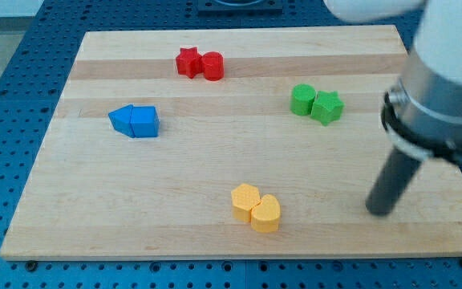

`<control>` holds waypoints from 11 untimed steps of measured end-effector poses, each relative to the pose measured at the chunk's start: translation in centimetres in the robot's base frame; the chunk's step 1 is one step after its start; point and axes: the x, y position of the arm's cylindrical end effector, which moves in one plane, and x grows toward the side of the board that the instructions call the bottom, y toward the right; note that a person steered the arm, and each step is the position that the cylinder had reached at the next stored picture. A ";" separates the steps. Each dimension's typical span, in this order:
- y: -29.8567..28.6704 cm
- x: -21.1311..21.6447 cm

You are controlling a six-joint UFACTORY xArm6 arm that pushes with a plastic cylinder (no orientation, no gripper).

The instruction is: Push the yellow hexagon to the center of the board

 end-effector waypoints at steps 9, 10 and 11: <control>-20.7 -4.2; -20.4 -7.1; -20.4 -9.5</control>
